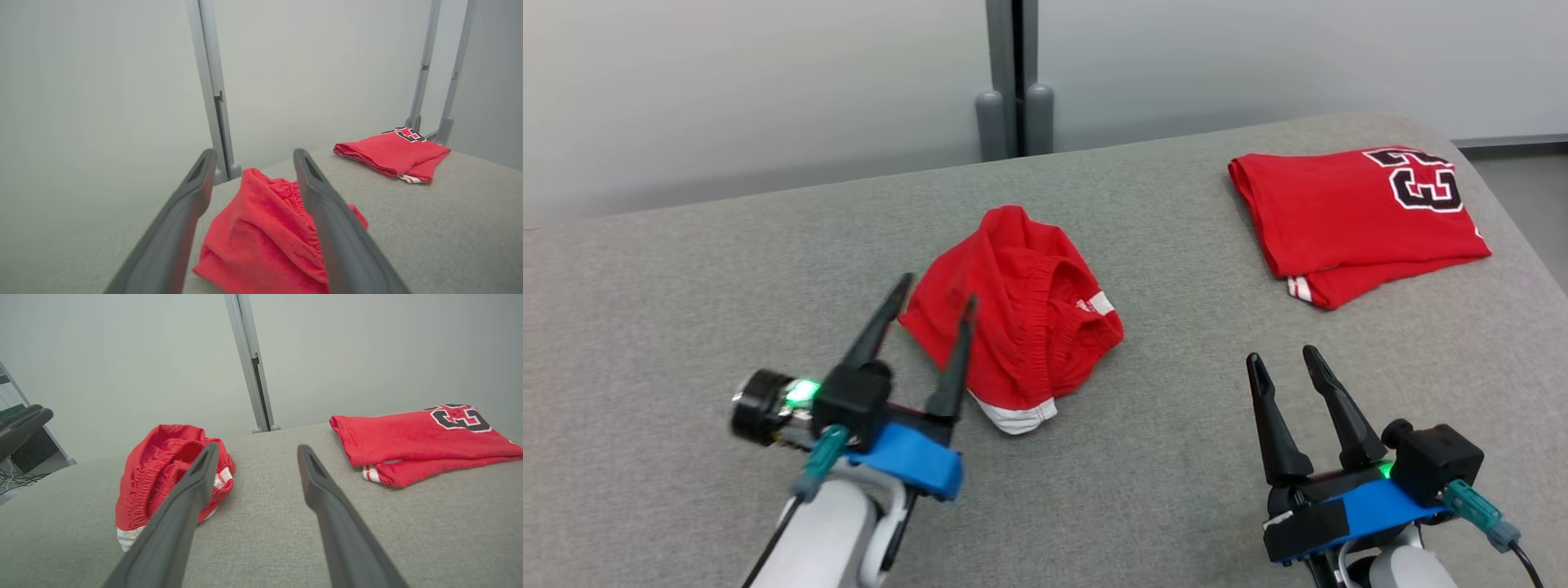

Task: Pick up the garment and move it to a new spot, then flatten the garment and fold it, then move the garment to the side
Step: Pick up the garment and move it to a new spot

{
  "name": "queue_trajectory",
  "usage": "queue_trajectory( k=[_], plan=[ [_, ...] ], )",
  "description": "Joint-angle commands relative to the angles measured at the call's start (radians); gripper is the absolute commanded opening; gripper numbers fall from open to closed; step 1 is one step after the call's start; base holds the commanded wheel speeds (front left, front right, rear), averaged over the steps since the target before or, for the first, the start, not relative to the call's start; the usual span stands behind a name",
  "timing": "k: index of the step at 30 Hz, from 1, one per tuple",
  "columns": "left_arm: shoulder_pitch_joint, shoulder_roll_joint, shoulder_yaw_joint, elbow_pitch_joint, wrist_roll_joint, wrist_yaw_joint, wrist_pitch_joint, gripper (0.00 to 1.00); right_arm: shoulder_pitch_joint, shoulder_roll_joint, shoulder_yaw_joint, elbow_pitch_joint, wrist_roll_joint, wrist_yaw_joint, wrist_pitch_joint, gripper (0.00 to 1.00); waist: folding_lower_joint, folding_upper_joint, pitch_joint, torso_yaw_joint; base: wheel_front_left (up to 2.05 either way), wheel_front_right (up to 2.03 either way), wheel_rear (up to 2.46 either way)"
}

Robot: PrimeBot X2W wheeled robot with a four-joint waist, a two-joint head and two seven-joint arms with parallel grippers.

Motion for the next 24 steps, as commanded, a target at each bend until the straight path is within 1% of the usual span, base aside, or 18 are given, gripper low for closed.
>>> queue_trajectory(
  k=[1, 5, 9, 12, 16, 21, 24],
  plan=[
    [0.024, 0.007, 0.018, -0.022, 0.009, 0.011, -0.004, 1.0, 0.015, 0.0, -0.001, 0.002, 0.004, 0.0, -0.003, 1.0, 0.0, 0.0001, -0.003, 0.006, 0.0, 0.0, 0.0],
    [0.103, 0.026, 0.115, -0.13, 0.042, 0.04, -0.004, 1.0, 0.023, 0.0, -0.006, 0.005, 0.003, 0.0, -0.003, 1.0, 0.0, 0.0001, -0.013, 0.034, 0.0, 0.0, 0.0],
    [0.173, 0.029, 0.206, -0.199, 0.065, 0.055, -0.004, 1.0, 0.028, 0.0, -0.021, 0.009, -0.004, 0.0, -0.003, 1.0, 0.0, 0.0001, -0.022, 0.063, 0.0, 0.0, 0.0],
    [0.228, 0.026, 0.259, -0.226, 0.081, 0.058, -0.004, 1.0, 0.035, 0.0, -0.029, 0.01, -0.01, 0.0, -0.003, 1.0, 0.0, 0.0001, -0.031, 0.08, 0.0, 0.0, 0.0],
    [0.295, 0.016, 0.319, -0.247, 0.101, 0.051, -0.004, 1.0, 0.044, 0.0, -0.036, 0.011, -0.013, 0.0, -0.003, 1.0, 0.0, 0.0001, -0.041, 0.098, 0.0, 0.0, 0.0],
    [0.365, -0.013, 0.383, -0.266, 0.116, 0.054, -0.004, 1.0, 0.067, 0.0, -0.045, 0.014, -0.018, 0.0, -0.003, 1.0, 0.0, 0.0001, -0.059, 0.114, 0.0, 0.0, 0.0],
    [0.395, -0.031, 0.417, -0.267, 0.122, 0.046, -0.004, 1.0, 0.086, 0.0, -0.053, 0.018, -0.02, 0.0, -0.003, 1.0, 0.0, 0.0001, -0.073, 0.123, 0.0, 0.0, 0.0]
  ],
)
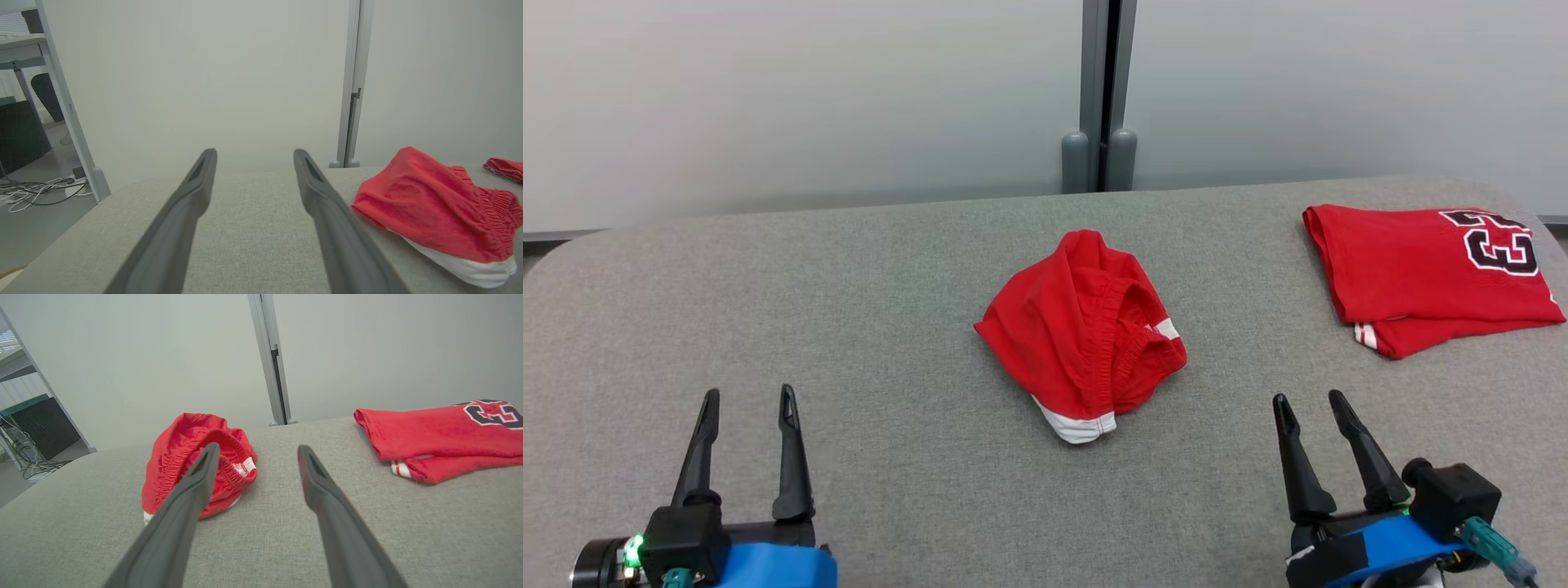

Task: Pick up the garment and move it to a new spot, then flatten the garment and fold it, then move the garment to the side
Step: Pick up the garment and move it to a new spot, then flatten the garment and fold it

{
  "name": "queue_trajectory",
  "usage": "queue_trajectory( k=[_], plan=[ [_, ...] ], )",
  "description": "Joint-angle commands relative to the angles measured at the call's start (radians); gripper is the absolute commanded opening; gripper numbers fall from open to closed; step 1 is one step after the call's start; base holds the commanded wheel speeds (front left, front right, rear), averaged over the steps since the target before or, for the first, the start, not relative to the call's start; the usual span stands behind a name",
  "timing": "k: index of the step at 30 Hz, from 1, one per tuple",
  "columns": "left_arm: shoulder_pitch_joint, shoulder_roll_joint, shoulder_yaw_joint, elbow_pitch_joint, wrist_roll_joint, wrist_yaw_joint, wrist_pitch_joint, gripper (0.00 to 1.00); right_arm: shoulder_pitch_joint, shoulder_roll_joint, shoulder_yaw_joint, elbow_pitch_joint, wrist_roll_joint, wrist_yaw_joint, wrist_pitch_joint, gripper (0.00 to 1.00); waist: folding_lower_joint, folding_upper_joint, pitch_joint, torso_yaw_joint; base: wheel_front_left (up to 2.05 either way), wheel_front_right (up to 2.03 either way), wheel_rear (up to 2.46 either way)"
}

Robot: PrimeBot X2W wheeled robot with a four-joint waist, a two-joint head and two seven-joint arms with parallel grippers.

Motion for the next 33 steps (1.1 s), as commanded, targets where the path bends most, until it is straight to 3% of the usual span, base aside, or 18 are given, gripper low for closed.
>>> queue_trajectory(
  k=[1, 15, 33],
  plan=[
    [0.015, -0.007, 0.013, 0.0, 0.009, -0.008, -0.004, 1.0, 0.021, -0.001, -0.007, 0.002, -0.007, 0.0, -0.003, 1.0, 0.0, 0.0, -0.006, 0.003, 0.0, 0.0, 0.0],
    [0.049, -0.042, 0.077, 0.074, 0.046, -0.075, -0.004, 1.0, 0.068, -0.001, -0.018, 0.013, -0.03, 0.0, -0.003, 1.0, 0.0, 0.0, -0.035, -0.006, 0.0, 0.0, 0.0],
    [0.034, -0.066, 0.107, 0.08, 0.082, -0.097, -0.004, 1.0, 0.06, -0.001, -0.014, 0.01, -0.027, 0.0, -0.003, 1.0, 0.0, 0.0, -0.019, -0.009, 0.0, 0.0, 0.0]
  ],
)
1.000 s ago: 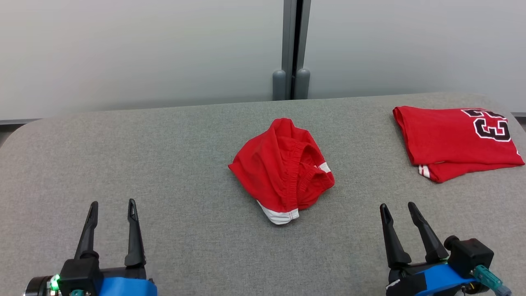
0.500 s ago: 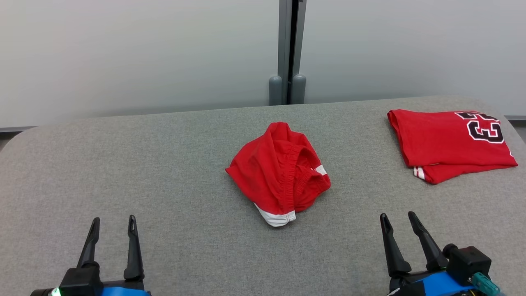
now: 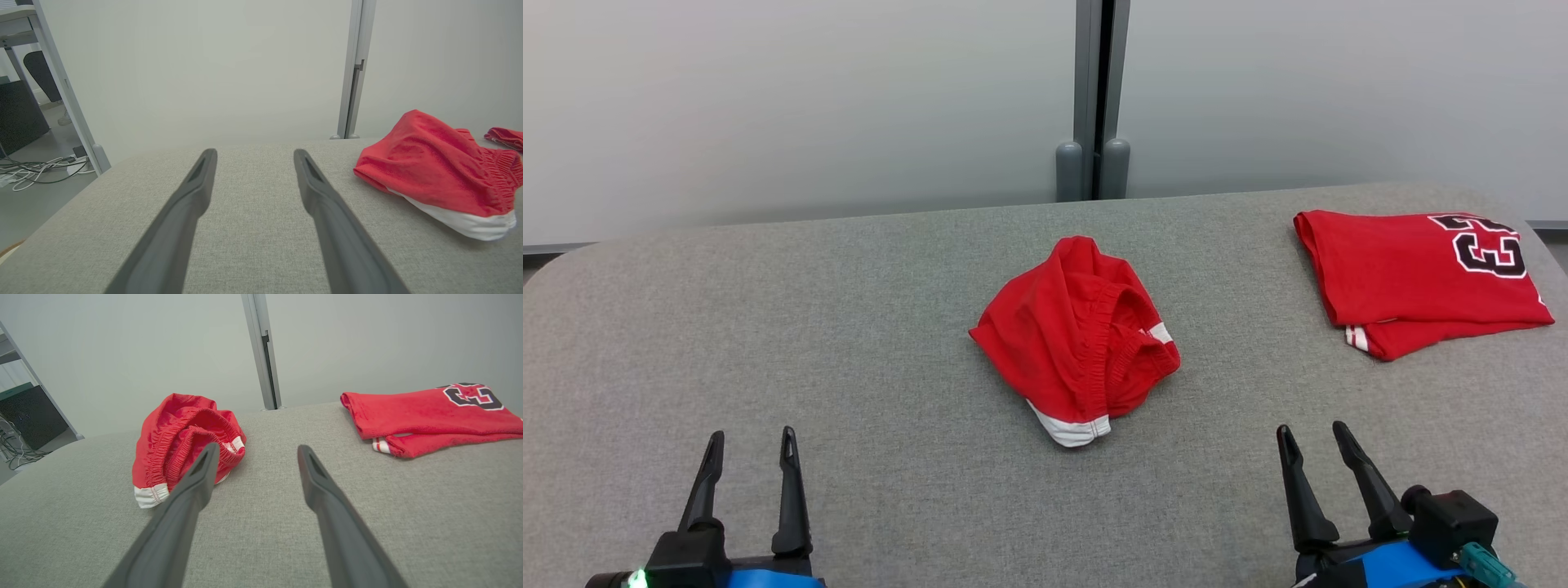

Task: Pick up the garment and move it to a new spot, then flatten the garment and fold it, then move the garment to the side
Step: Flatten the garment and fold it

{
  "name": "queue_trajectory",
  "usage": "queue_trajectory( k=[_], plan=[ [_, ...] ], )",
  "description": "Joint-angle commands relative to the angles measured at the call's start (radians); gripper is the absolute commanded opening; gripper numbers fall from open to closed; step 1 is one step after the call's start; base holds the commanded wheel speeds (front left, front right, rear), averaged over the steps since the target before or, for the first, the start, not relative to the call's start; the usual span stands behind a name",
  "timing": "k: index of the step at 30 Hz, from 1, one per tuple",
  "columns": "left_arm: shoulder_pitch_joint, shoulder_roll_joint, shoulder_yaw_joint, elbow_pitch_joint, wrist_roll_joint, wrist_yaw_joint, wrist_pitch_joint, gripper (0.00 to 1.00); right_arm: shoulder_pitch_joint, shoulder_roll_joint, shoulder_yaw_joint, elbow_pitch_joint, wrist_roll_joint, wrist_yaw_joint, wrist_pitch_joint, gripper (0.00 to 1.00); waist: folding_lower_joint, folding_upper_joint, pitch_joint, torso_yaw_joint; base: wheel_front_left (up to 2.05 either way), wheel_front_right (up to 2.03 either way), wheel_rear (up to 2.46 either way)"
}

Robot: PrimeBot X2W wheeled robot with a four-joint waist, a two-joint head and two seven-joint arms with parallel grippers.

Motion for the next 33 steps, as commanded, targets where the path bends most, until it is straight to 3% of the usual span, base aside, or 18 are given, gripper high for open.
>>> queue_trajectory(
  k=[1, 12, 20, 27, 33],
  plan=[
    [-0.011, -0.003, 0.006, -0.001, 0.007, -0.002, -0.004, 1.0, 0.001, -0.001, 0.0, 0.001, 0.002, 0.0, -0.003, 1.0, -0.0001, 0.0, 0.001, -0.001, 0.0, 0.0, 0.0],
    [-0.024, -0.01, 0.012, 0.002, 0.013, -0.01, -0.004, 1.0, -0.017, -0.001, -0.009, 0.005, -0.004, 0.0, -0.003, 1.0, -0.0001, 0.0, 0.009, 0.004, 0.0, 0.0, 0.0],
    [-0.06, -0.019, -0.001, -0.001, 0.018, -0.016, -0.004, 1.0, -0.167, -0.014, -0.002, 0.046, -0.046, 0.0, -0.003, 1.0, -0.0001, 0.0, 0.046, 0.027, 0.0, 0.0, 0.0],
    [-0.095, -0.028, -0.023, 0.001, 0.011, -0.015, -0.004, 1.0, -0.389, -0.054, 0.035, 0.203, -0.061, 0.0, -0.003, 1.0, -0.0001, 0.0, 0.093, 0.083, 0.0, 0.0, 0.0],
    [-0.12, -0.034, -0.037, 0.0, 0.002, -0.01, -0.004, 1.0, -0.545, -0.091, 0.061, 0.411, -0.064, 0.0, -0.003, 1.0, -0.0001, 0.0, 0.143, 0.143, 0.0, 0.0, 0.0]
  ],
)
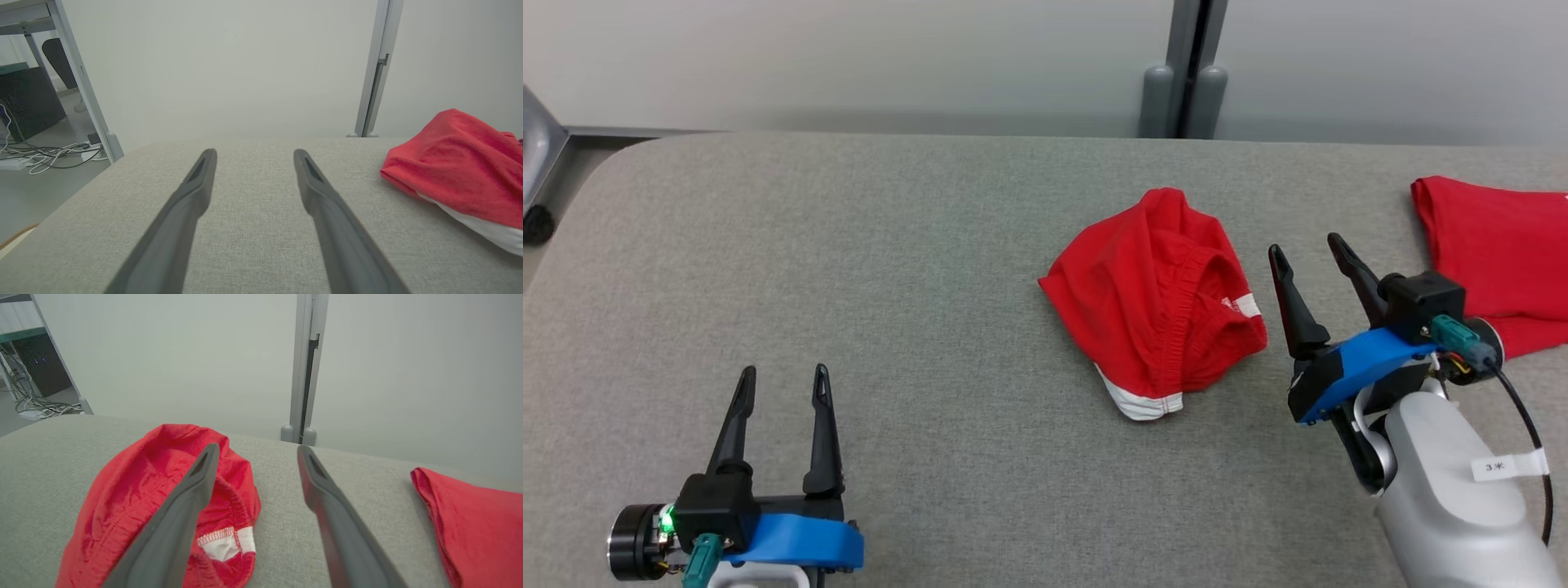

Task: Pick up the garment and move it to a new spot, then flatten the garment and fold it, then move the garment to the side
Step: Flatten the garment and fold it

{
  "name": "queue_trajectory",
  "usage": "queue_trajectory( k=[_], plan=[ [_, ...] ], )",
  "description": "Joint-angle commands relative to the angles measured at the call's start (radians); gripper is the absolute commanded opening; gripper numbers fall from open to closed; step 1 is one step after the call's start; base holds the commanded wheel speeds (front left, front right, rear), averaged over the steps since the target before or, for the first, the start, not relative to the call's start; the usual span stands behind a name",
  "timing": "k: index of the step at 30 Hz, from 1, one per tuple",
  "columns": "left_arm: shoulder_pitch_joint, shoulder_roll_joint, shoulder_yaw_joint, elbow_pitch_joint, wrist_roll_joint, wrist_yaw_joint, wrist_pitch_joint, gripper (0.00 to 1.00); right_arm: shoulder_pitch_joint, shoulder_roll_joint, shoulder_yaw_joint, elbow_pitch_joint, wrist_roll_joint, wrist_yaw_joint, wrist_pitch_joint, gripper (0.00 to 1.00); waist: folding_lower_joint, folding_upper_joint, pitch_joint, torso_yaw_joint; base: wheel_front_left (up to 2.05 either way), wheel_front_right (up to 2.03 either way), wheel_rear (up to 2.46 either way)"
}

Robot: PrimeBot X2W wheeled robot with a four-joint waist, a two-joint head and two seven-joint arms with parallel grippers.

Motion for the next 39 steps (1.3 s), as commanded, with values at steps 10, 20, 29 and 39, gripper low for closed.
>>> queue_trajectory(
  k=[10, 20, 29, 39],
  plan=[
    [-0.042, -0.006, -0.018, 0.003, -0.014, 0.011, -0.004, 1.0, -0.075, -0.031, 0.067, 0.288, 0.025, 0.0, -0.003, 1.0, -0.0001, -0.0001, 0.056, 0.087, 0.0, 0.0, 0.0],
    [-0.052, -0.007, -0.023, 0.01, -0.012, 0.008, -0.004, 1.0, -0.095, -0.006, 0.155, 0.409, 0.082, 0.0, -0.003, 0.22, -0.0001, -0.0001, 0.05, 0.089, 0.0, 0.0, 0.0],
    [-0.025, -0.007, -0.016, 0.014, -0.008, 0.007, -0.004, 1.0, -0.069, -0.055, 0.133, 0.313, 0.14, 0.0, -0.003, 0.0, -0.0001, -0.0001, 0.019, 0.047, 0.0, 0.0, 0.0],
    [0.01, -0.007, -0.002, 0.014, -0.014, 0.002, -0.004, 1.0, 0.079, -0.153, -0.057, 0.117, 0.148, 0.0, -0.003, 0.0, -0.0001, -0.0001, -0.038, -0.002, 0.0, 0.0, 0.0]
  ],
)
